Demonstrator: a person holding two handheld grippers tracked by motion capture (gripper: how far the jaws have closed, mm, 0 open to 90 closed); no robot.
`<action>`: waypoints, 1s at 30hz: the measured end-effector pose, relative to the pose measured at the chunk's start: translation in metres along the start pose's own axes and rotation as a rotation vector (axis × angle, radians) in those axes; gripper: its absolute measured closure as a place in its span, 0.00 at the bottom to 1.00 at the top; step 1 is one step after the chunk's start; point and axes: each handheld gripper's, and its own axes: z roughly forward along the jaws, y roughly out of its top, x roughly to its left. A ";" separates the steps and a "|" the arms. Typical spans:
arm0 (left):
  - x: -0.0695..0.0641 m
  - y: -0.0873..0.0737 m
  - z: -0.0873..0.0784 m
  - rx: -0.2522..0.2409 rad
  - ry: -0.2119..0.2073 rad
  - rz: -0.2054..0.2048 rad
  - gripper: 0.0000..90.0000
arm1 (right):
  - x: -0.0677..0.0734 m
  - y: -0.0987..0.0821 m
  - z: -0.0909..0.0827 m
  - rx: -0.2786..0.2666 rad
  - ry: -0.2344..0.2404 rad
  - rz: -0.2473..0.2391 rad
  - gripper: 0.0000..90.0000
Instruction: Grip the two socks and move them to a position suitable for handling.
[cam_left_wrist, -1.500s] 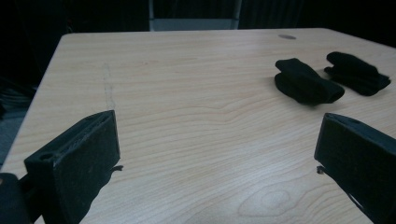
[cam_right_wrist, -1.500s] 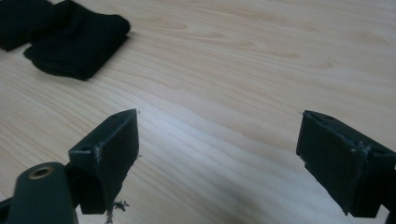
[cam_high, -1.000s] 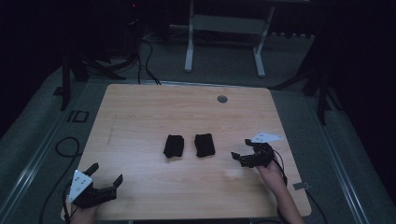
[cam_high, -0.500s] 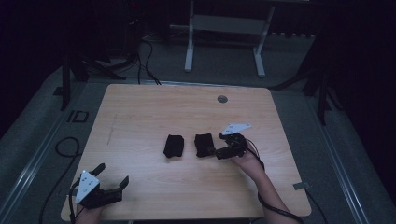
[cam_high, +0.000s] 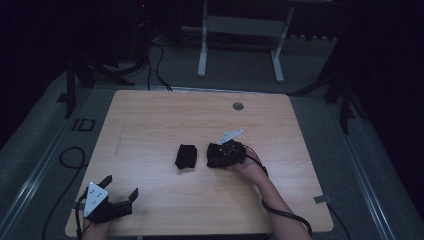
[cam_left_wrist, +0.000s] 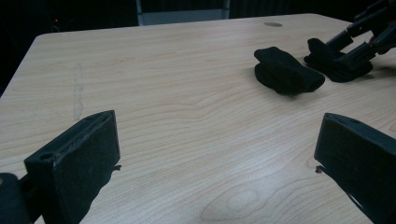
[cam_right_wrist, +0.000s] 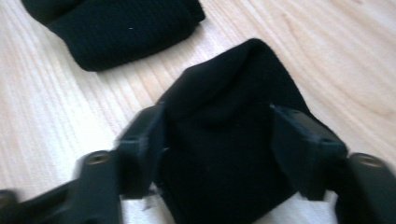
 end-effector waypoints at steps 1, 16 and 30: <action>-0.001 0.000 0.000 -0.003 0.000 -0.006 0.00 | 0.000 -0.001 0.000 -0.004 0.000 0.002 0.49; -0.031 0.009 0.006 0.017 -0.090 -0.007 0.01 | 0.007 -0.001 -0.007 0.006 -0.052 0.051 0.90; -0.054 0.018 0.011 0.061 -0.223 -0.042 0.01 | 0.063 0.001 -0.057 -0.112 0.050 -0.076 0.90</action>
